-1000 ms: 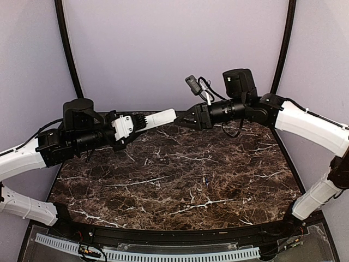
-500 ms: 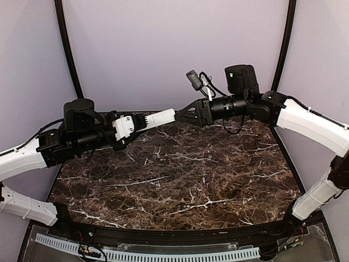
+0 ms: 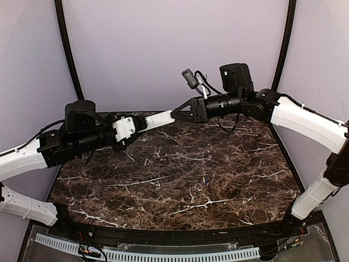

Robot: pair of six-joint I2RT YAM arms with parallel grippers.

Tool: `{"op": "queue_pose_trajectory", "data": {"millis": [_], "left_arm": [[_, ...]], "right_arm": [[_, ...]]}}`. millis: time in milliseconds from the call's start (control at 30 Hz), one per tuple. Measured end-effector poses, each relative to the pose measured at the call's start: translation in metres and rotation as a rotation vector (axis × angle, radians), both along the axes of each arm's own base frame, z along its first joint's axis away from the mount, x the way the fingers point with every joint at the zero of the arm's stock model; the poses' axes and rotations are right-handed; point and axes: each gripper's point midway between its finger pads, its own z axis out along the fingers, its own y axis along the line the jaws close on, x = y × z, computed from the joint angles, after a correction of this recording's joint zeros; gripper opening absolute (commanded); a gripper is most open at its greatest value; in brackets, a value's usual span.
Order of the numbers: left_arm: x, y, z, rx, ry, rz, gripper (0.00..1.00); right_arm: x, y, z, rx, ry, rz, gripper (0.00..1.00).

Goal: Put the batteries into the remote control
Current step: Remove the battery cover from the remote control.

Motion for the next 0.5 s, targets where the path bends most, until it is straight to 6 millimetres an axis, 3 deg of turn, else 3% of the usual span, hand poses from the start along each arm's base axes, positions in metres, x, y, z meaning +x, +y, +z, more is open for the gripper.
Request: {"op": "queue_pose_trajectory", "data": {"millis": [233,500], "left_arm": [[0.0,0.0,-0.001,0.0,0.0,-0.003,0.0],[0.001,0.001,-0.004,0.007,-0.002,0.006,0.0]], "right_arm": [[0.004,0.002,-0.008,-0.019,0.007,-0.013,0.3],[0.003,0.007,-0.019,-0.039,0.048,0.001,0.09]]}}
